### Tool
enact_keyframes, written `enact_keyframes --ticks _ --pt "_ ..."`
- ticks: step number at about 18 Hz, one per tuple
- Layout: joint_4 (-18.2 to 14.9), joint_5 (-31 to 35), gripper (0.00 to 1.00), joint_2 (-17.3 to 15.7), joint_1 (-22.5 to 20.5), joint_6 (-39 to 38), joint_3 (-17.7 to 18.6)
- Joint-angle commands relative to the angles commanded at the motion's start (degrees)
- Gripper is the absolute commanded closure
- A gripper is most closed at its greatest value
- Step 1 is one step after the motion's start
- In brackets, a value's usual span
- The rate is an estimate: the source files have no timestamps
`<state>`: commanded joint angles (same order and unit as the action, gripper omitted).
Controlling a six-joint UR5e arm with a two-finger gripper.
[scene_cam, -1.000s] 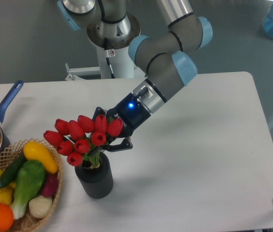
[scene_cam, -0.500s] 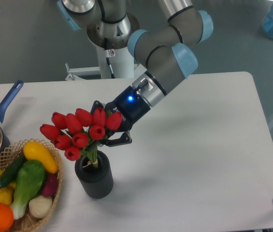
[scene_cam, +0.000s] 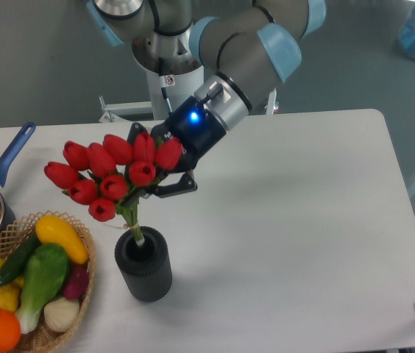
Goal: Pick up the flowers from the vase
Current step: 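Lift the gripped tulips up out of the black vase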
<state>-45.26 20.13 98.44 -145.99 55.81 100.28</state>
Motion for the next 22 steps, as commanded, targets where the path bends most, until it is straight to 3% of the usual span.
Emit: enact_keyframes --ticks 15,19,22 --pt "0.0 -1.3 0.78 -0.7 -1.1 -4.6 -3.5" --pt "-0.1 -1.4 0.78 -1.3 -3.4 -6.8 -3.5" --pt "-0.3 -1.2 0.78 -1.7 -7.6 -8.3 -3.3"
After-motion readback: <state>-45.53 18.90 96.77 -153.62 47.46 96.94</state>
